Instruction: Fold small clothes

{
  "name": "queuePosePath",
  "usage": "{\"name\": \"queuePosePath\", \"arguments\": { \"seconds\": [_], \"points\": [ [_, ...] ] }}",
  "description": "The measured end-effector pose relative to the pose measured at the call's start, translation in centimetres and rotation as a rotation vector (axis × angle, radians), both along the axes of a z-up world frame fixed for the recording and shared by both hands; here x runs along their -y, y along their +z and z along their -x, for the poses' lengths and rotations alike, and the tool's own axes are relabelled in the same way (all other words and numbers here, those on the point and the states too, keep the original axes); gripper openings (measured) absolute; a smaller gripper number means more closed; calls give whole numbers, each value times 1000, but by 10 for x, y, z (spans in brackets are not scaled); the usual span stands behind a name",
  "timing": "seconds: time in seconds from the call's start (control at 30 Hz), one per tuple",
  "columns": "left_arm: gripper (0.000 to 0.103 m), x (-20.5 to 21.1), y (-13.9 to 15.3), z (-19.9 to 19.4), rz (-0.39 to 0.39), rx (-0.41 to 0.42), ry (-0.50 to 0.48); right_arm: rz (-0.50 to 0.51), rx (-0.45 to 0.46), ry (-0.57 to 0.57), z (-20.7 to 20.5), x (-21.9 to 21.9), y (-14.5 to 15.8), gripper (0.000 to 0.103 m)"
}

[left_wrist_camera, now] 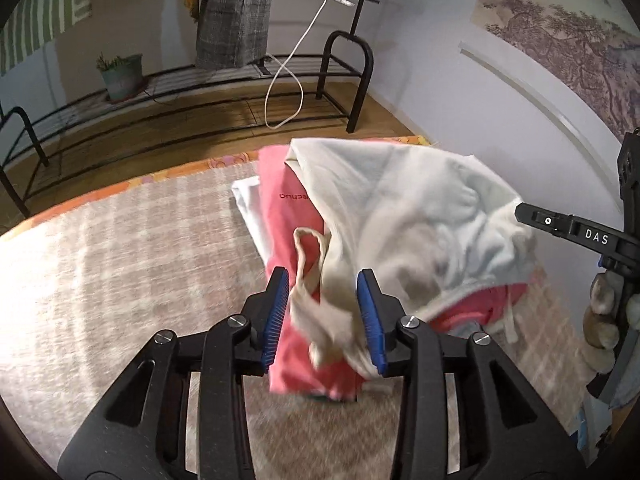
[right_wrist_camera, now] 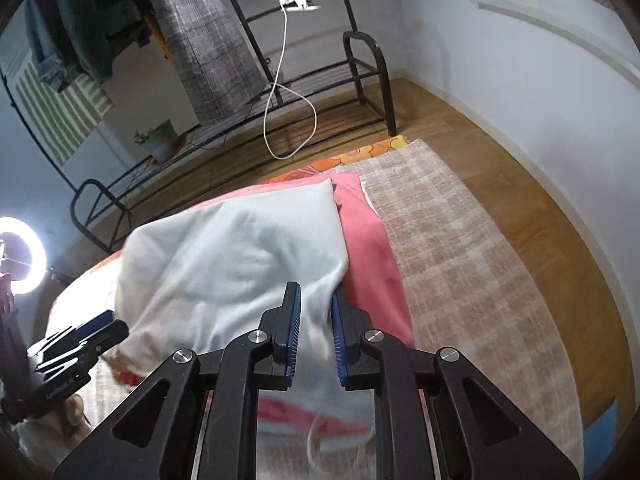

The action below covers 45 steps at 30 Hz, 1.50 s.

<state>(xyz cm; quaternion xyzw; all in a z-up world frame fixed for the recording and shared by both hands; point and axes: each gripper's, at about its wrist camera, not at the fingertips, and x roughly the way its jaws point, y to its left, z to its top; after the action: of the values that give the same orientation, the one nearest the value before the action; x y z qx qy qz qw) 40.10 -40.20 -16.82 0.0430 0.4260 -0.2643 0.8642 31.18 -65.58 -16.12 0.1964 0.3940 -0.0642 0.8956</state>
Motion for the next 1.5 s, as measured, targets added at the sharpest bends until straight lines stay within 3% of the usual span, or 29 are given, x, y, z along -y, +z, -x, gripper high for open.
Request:
{"name": "queuePosePath", "arguments": {
  "seconds": [0.27,0.57,0.97,1.03,1.1,1.17,1.23,1.4,1.5],
  "points": [
    [36,-38,54,56,50,72,-6,59,76,22,46,-33,56,13],
    [36,-90,126,128,112,198,-7,122,192,55,115,-100,125,13],
    [37,-169,167,234,164,335,-46,198,269,31,195,-186,156,13],
    [51,-183,168,249,176,351,-45,209,281,23,204,-199,155,13],
    [56,-198,166,263,183,373,-36,230,291,10,211,-211,153,14],
    [56,-207,164,272,175,392,-29,249,308,-9,219,-224,150,19],
    [62,-216,158,280,163,403,-23,245,330,-18,224,-233,147,36],
    [68,-234,145,292,146,399,-14,287,335,-3,227,-260,132,37],
    [74,-241,140,297,153,406,-4,319,342,4,229,-272,125,54]
  ]
}}
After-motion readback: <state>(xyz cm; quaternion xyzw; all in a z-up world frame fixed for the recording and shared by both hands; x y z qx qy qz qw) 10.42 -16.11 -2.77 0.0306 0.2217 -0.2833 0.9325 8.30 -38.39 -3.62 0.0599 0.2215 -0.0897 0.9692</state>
